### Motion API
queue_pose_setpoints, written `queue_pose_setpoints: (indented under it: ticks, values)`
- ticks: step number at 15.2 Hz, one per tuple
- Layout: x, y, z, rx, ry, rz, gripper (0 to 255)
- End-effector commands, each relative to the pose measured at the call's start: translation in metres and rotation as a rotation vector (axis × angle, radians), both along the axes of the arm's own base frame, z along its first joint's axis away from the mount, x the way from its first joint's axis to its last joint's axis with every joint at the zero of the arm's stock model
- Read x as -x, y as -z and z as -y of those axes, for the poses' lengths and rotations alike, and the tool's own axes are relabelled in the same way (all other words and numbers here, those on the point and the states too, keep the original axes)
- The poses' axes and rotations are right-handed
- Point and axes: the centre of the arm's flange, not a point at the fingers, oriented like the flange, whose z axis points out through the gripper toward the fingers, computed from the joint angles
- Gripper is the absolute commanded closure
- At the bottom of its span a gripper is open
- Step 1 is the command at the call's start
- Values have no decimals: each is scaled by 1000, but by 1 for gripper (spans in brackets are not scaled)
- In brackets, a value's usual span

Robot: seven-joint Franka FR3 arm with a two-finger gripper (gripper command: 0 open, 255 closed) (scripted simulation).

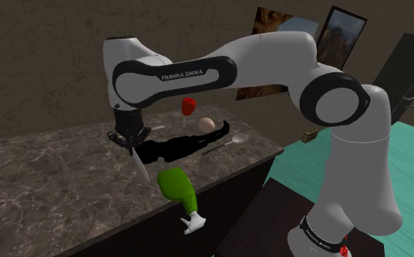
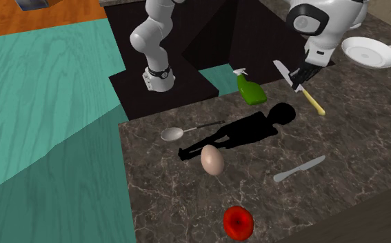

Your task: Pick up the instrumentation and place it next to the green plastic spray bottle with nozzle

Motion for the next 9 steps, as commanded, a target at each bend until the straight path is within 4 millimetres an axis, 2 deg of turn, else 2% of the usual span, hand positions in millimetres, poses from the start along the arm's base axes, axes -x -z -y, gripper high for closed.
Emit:
queue_pose_setpoints:
  ticks: [1,9]
  values:
    - [0,11,0,0,0,0,255]
    - [0,53,0,0,0,0,255]
